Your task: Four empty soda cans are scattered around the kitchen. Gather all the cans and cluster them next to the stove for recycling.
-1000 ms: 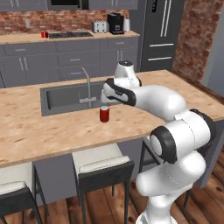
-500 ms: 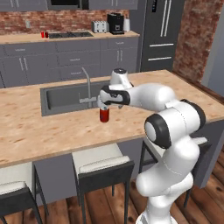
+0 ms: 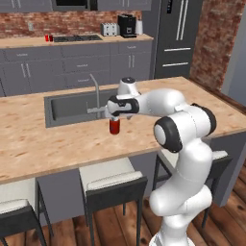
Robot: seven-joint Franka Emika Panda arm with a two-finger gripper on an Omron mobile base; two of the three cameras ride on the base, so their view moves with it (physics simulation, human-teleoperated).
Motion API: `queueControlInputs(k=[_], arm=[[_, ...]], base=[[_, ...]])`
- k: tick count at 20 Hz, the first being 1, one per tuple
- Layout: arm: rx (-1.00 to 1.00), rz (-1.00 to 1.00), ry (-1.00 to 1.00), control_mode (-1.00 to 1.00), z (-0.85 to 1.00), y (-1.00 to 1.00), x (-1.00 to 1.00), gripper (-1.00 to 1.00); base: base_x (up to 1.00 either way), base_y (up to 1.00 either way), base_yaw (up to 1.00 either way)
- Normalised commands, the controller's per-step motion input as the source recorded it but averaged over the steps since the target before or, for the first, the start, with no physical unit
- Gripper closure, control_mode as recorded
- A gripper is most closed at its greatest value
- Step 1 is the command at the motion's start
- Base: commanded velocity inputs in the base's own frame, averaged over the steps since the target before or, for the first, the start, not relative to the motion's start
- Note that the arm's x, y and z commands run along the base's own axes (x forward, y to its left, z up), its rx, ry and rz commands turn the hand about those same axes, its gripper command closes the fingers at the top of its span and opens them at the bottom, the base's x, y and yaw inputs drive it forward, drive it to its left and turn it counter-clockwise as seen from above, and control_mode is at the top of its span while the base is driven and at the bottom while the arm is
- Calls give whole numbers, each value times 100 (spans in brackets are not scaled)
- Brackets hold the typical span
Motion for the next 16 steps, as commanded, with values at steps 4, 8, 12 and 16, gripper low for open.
queueControlInputs(k=[4, 8, 12, 16], arm=[[0, 0, 0, -100, -27, 9, 26, -100], [0, 0, 0, -100, -29, 8, 27, -100], [0, 0, 0, -100, -18, 0, 32, -100], [0, 0, 0, -100, -8, 0, 35, -100]], base=[[0, 0, 0], [0, 0, 0], [0, 0, 0], [0, 0, 0]])
